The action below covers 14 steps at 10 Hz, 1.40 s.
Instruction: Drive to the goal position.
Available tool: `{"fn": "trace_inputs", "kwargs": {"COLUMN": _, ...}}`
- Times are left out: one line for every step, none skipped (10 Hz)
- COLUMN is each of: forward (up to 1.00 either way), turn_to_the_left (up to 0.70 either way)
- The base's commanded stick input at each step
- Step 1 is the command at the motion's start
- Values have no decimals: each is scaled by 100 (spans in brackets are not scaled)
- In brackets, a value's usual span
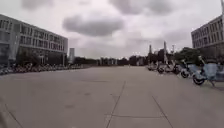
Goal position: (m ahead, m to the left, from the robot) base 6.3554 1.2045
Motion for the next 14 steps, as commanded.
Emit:
{"fn": "trace_inputs", "kwargs": {"forward": 70, "turn_to_the_left": 6}}
{"fn": "trace_inputs", "kwargs": {"forward": 70, "turn_to_the_left": 6}}
{"fn": "trace_inputs", "kwargs": {"forward": 70, "turn_to_the_left": 6}}
{"fn": "trace_inputs", "kwargs": {"forward": 70, "turn_to_the_left": 6}}
{"fn": "trace_inputs", "kwargs": {"forward": 70, "turn_to_the_left": 6}}
{"fn": "trace_inputs", "kwargs": {"forward": 70, "turn_to_the_left": 6}}
{"fn": "trace_inputs", "kwargs": {"forward": 70, "turn_to_the_left": 6}}
{"fn": "trace_inputs", "kwargs": {"forward": 70, "turn_to_the_left": 6}}
{"fn": "trace_inputs", "kwargs": {"forward": 70, "turn_to_the_left": 6}}
{"fn": "trace_inputs", "kwargs": {"forward": 70, "turn_to_the_left": 6}}
{"fn": "trace_inputs", "kwargs": {"forward": 70, "turn_to_the_left": 6}}
{"fn": "trace_inputs", "kwargs": {"forward": 70, "turn_to_the_left": 6}}
{"fn": "trace_inputs", "kwargs": {"forward": 70, "turn_to_the_left": -1}}
{"fn": "trace_inputs", "kwargs": {"forward": 70, "turn_to_the_left": -8}}
